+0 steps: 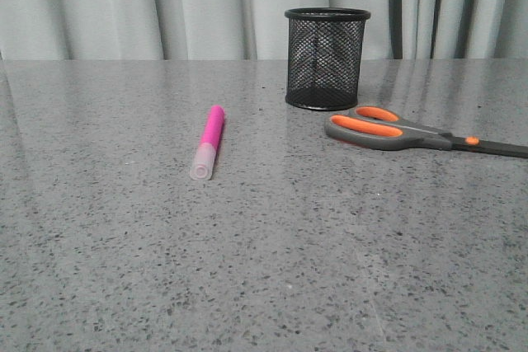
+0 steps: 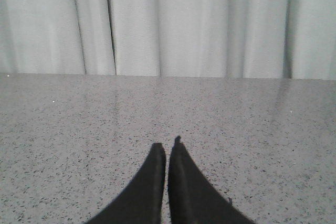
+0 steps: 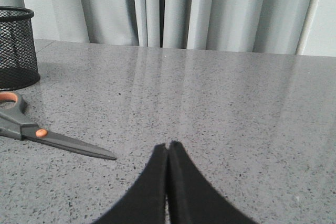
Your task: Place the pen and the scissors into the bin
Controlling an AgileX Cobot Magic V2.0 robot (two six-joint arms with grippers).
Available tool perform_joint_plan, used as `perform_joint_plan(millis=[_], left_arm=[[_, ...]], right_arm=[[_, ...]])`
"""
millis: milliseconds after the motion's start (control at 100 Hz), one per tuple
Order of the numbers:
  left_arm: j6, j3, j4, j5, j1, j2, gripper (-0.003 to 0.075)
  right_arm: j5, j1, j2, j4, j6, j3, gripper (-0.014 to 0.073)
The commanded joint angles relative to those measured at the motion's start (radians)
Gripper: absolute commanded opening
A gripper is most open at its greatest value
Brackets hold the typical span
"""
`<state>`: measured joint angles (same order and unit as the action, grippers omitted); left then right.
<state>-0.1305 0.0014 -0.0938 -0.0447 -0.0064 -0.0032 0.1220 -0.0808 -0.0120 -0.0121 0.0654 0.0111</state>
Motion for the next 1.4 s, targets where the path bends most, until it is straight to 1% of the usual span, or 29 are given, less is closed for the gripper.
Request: perform_joint_plan(millis=[0,1200,1290,1390], left_arm=[[0.01,0.045,-0.009,0.066,0.001,-0.033,-0.0019],[0.01,0.045,-0.009,0.066,0.001,-0.033,-0.0019],[0.01,0.045,-0.036,0.066,0.001,-0.033,-0.0019],[0.01,0.045,-0.085,0.066,0.001,-0.033,-0.0019]], right_arm=[[-0.08,-0.007,-0.018,-0.002,0.01,0.014,-0.0058],[-0.082,-0.007,-0.018,0.001,0.01,0.014,-0.0058],[-0.082,-0.007,-0.018,0.002,0.01,0.014,-0.0058],[-0.09,-0.007,-0.018,0.042,0.01,0.014,-0.0058]])
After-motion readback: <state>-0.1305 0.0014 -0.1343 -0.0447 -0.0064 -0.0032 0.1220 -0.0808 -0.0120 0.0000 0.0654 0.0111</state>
